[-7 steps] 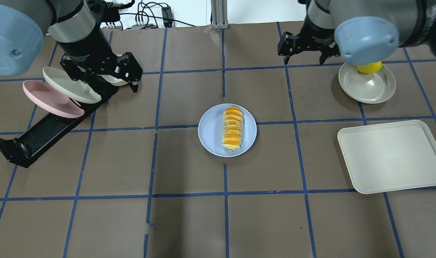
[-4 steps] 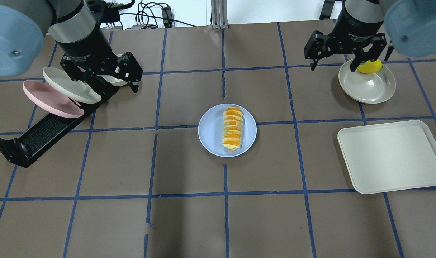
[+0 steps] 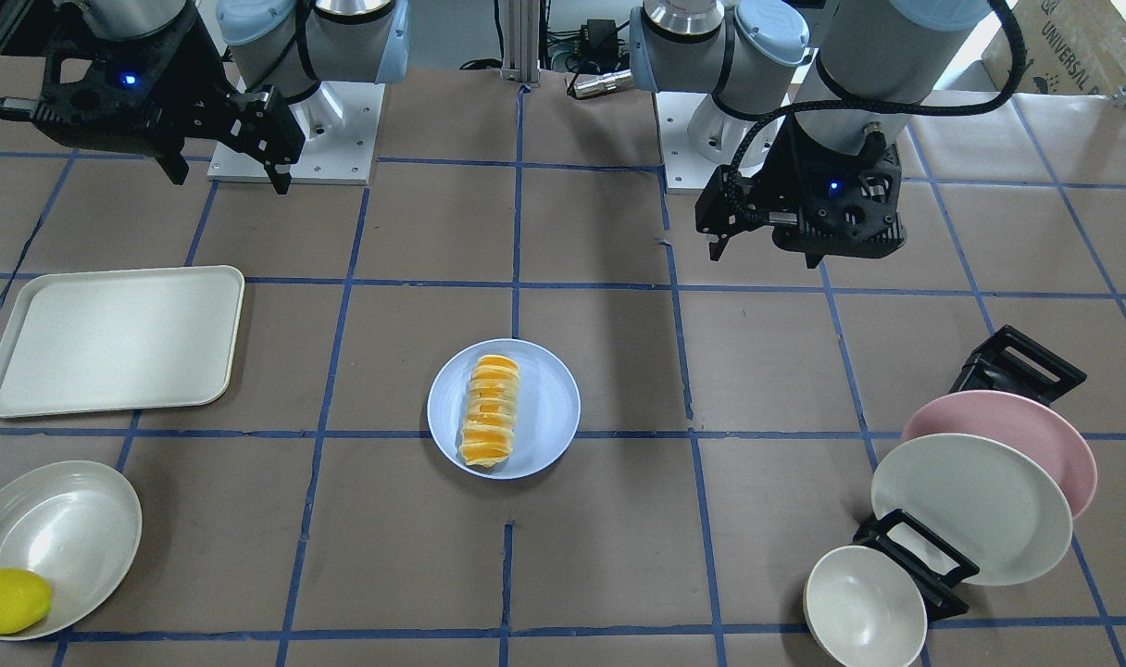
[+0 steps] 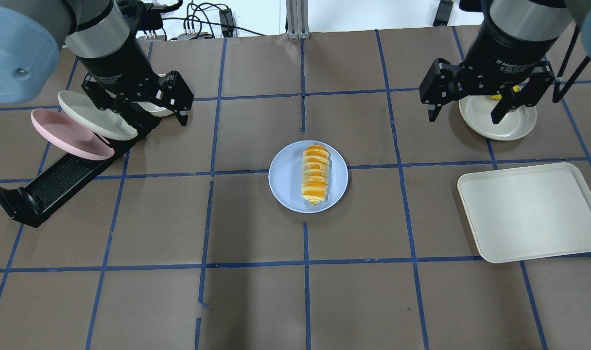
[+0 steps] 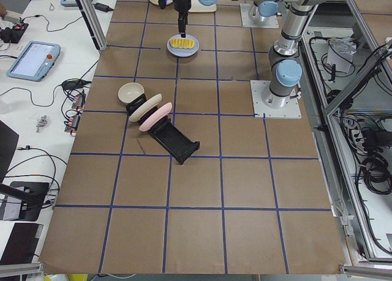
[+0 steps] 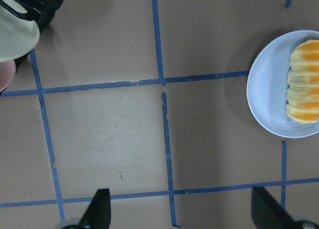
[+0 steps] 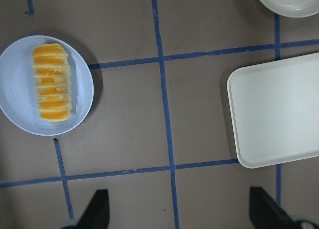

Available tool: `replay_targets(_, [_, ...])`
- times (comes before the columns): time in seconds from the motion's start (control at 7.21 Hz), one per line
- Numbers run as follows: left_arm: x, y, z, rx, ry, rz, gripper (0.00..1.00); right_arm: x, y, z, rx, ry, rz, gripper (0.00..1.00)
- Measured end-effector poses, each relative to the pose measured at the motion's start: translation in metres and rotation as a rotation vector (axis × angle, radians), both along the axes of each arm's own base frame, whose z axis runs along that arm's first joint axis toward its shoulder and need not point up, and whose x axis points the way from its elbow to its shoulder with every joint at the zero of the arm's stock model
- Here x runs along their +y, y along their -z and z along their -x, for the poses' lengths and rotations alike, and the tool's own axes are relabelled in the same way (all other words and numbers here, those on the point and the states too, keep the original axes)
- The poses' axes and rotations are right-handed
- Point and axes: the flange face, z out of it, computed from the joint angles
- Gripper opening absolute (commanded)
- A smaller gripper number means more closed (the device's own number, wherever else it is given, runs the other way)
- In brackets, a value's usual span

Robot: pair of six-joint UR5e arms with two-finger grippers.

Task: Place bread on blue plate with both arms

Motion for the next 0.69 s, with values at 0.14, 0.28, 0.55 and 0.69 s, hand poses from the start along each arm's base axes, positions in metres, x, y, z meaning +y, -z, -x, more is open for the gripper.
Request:
replay_targets(0.14, [0.0001, -0.0003, 0.0002, 0.0, 0.0, 0.001, 1.0, 0.0027, -0.0014, -0.0075, 0.003, -0.013, 0.001, 0.99])
replay_targets(0.28, [0.0003, -0.0007, 0.0004, 0.001, 0.0, 0.001, 1.0, 0.0038, -0.0018, -0.0107, 0.008, -0.019, 0.001, 0.99])
replay_targets(0.55, [0.003, -0.0039, 0.0008, 0.003, 0.0, 0.008, 1.0, 0.0035, -0.0017, -0.0117, 0.013, -0.021, 0.003, 0.99])
replay_targets(0.69, [0.0054, -0.0085, 0.0011, 0.002, 0.001, 0.017, 1.0, 0.004, -0.0009, -0.0115, 0.015, -0.022, 0.001, 0.99])
